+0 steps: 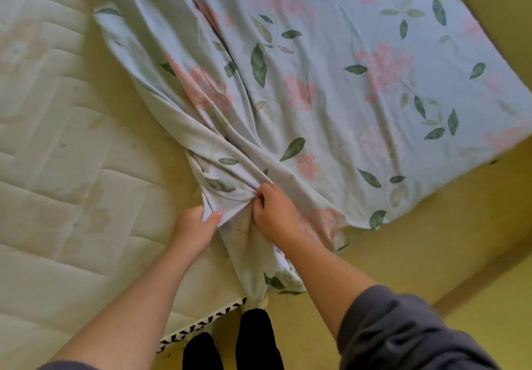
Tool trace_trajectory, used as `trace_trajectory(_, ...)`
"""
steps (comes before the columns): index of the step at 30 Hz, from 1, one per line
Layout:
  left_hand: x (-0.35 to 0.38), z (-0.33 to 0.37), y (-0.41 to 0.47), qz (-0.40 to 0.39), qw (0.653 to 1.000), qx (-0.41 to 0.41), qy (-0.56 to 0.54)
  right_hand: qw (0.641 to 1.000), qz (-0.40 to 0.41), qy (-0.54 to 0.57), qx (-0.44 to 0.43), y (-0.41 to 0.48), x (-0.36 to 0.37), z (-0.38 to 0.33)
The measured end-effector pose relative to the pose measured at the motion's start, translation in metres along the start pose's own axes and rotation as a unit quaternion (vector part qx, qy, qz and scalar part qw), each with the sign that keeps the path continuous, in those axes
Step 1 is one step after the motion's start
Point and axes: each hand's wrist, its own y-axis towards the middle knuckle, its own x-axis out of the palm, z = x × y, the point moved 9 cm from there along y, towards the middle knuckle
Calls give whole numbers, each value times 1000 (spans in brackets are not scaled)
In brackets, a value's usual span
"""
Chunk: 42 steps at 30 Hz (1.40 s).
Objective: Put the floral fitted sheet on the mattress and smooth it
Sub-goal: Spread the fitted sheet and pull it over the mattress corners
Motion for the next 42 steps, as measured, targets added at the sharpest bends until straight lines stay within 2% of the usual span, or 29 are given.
trace_trajectory(2, 26, -12, -18, -92, 988, 29, 123, 999, -31, -23, -12, -7, 11, -5)
trace_trajectory(4, 42, -27, -30, -161, 973, 24, 161, 995, -80, -58, -34, -19, 27, -12)
trace_trajectory(5, 42, -32, -30, -169, 974, 6, 154, 993, -94, -68, -37, -23, 32, -13)
trace_trajectory(7, 24, -35, -20, -102, 991, -59, 62, 992, -103, -66, -27, -26, 36, -10)
trace_trajectory(8, 10, -35, -12, -41, 994, -92, -49, 993, -103, -50, -13, -25, 36, -6)
trace_trajectory(9, -3, -36, -4, 11, 980, -118, -157, 995, -99, -24, 6, -23, 34, -2)
trace_trajectory(10, -13, -35, 3, 40, 965, -114, -232, 996, -86, 14, 34, -21, 32, 3)
trace_trajectory(11, -18, -26, 8, 29, 971, -72, -226, 993, -68, 64, 71, -19, 29, 11)
trace_trajectory(12, -19, -13, 10, -8, 991, 5, -132, 985, -47, 124, 113, -17, 27, 18)
trace_trajectory(13, -12, -2, 7, -56, 995, 84, 10, 971, -29, 181, 152, -16, 27, 24)
trace_trajectory(14, -3, 5, 1, -88, 973, 149, 152, 957, -14, 226, 179, -16, 28, 27)
trace_trajectory(16, 18, 10, -14, -103, 881, 235, 396, 938, -8, 279, 207, -15, 32, 28)
trace_trajectory(17, 25, 15, -18, -81, 839, 259, 472, 933, -15, 289, 214, -15, 36, 27)
trace_trajectory(18, 28, 23, -20, -51, 824, 265, 499, 931, -25, 291, 218, -16, 40, 26)
trace_trajectory(19, 29, 34, -22, -16, 828, 273, 489, 931, -33, 288, 220, -16, 43, 27)
trace_trajectory(20, 27, 47, -23, 16, 851, 280, 444, 931, -34, 287, 221, -17, 43, 28)
trace_trajectory(21, 22, 56, -21, 35, 887, 276, 368, 933, -29, 283, 220, -16, 40, 31)
trace_trajectory(23, 11, 59, -11, 29, 951, 212, 224, 942, -2, 258, 214, -17, 29, 36)
trace_trajectory(25, 0, 55, -3, 38, 957, 177, 228, 957, 15, 237, 169, -19, 19, 29)
trace_trajectory(27, -8, 49, -2, 11, 946, 159, 283, 984, -13, 171, 55, -24, 19, 2)
trace_trajectory(28, -8, 47, -4, -16, 937, 168, 305, 995, -40, 87, -8, -29, 25, -11)
trace_trajectory(30, -6, 41, -11, -72, 911, 198, 355, 991, -65, -81, -89, -37, 39, -24)
trace_trajectory(31, -6, 36, -15, -98, 889, 216, 391, 986, -69, -119, -91, -38, 40, -23)
trace_trajectory(34, -17, 21, -19, -122, 804, 256, 522, 989, -28, -111, -89, -39, 33, -32)
trace_trajectory(36, -24, 12, -18, -127, 781, 239, 563, 989, -28, -93, -115, -42, 37, -53)
trace_trajectory(38, -19, 5, -24, -167, 756, 235, 588, 991, -86, -34, -93, -50, 54, -64)
trace_trajectory(40, -12, 4, -36, -183, 718, 289, 606, 988, -146, 33, -28, -59, 68, -60)
trace_trajectory(41, -15, 9, -36, -172, 727, 305, 590, 987, -143, 66, 6, -60, 69, -56)
trace_trajectory(42, -26, 14, -33, -145, 768, 297, 548, 987, -126, 95, 34, -59, 66, -52)
